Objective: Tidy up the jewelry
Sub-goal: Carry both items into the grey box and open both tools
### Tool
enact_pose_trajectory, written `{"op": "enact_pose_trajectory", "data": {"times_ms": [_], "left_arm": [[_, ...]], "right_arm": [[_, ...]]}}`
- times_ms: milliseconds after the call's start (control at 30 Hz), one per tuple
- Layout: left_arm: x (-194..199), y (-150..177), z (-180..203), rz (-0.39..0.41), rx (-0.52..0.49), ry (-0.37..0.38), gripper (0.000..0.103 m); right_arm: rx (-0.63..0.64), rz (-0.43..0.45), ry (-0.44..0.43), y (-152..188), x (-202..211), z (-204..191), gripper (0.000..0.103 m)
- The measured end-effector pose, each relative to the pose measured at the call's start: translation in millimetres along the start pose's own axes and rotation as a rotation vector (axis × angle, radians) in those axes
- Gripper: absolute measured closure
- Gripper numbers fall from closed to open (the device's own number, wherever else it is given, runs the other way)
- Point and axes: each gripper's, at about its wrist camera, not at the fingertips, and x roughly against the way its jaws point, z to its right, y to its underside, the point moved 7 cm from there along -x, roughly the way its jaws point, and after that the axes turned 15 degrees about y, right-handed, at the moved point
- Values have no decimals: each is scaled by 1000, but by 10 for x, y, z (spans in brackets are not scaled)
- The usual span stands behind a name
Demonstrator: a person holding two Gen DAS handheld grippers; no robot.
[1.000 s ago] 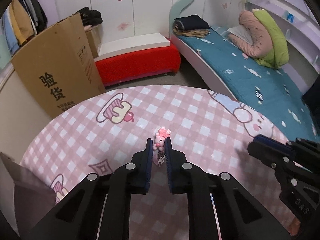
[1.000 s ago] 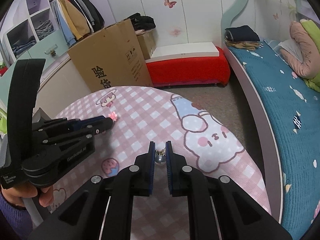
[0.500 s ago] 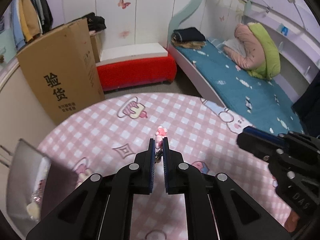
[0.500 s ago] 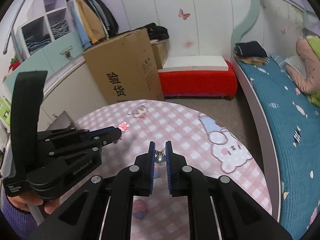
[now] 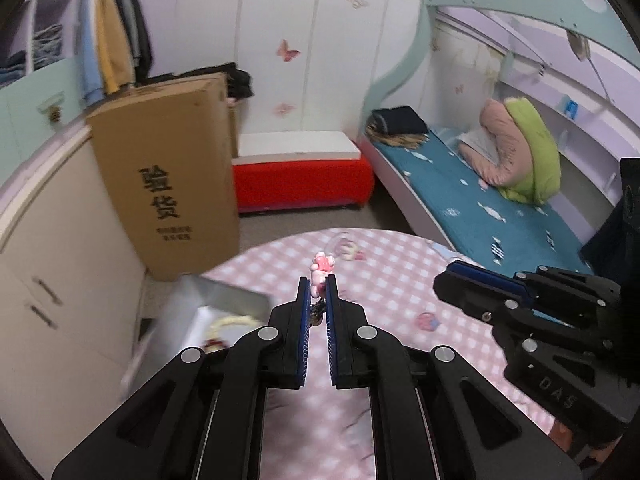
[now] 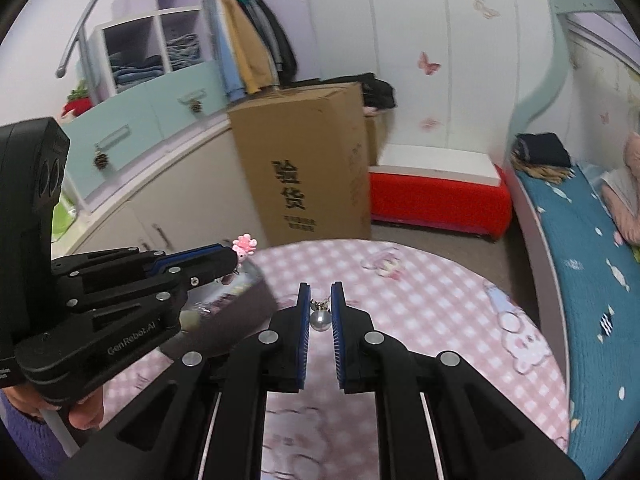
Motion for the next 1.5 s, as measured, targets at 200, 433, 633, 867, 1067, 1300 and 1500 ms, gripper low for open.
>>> {"op": "enact_pose_trajectory", "data": {"times_ms": [200,433,633,867,1067,1300,1500], "left_arm": [[273,172,-439,-25,47,-29,95],[356,446,-852,-81,105,-34,95],[309,605,-995,-119,131,-26,94],[319,656,-1081,-132,159,-19,92],[359,648,-1138,-125,181,-23,92],[404,626,-1133,-118,190,-27,73],[502,612,-1181,-88,221,-38,55]], "right_arm": [[21,-18,-93,-102,-38,-500,93],[32,-85,-188,-90,-195,-1013,93],[40,-152,-236,-11,-377,-1345,93],[23,-224,-245,127,-591,-1429,93],[20,-262,-235,207,-687,-1419,92],[3,-271,-232,196,-676,-1422,86],[-2,-255,-219,176,-596,-1342,81]]}}
